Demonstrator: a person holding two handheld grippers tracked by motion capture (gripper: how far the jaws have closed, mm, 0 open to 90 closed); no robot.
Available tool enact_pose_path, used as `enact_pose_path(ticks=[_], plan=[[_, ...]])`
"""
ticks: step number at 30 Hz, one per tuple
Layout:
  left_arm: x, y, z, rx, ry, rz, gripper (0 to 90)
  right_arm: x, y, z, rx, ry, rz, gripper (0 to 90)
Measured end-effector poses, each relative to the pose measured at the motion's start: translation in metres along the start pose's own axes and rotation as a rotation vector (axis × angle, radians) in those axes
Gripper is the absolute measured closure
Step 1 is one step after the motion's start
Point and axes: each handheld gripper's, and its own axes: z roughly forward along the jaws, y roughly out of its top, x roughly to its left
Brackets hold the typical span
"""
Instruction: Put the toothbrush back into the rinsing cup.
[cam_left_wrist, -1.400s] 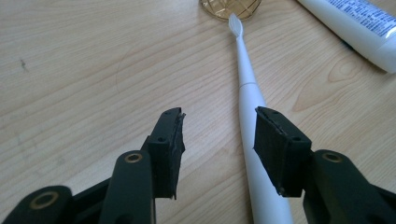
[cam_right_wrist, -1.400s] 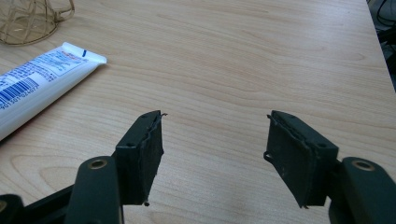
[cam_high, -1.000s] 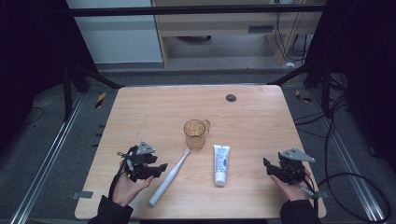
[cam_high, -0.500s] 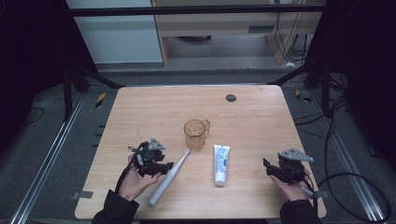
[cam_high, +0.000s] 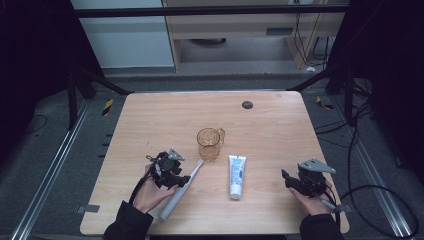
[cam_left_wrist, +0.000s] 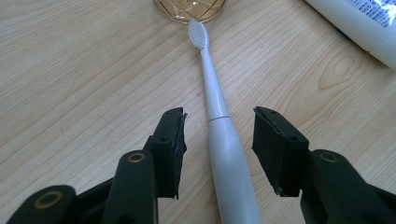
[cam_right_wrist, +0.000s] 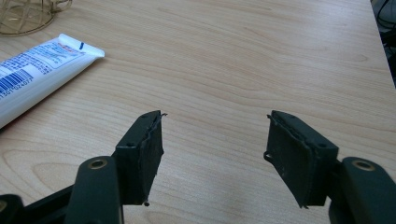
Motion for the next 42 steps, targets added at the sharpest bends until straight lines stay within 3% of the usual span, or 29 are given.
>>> enact_pose_path(ticks=[25,42], plan=[[-0.004,-0.001,0.023,0.114,-0.02,0.006,53.6,0.0,0.0,0.002,0.016,0.0,-0.012,36.6],[-0.003,-0.005,0.031,0.16,-0.022,-0.005,57.4,0.0,-0.001,0.002,0.021,0.0,-0.016,37.3]])
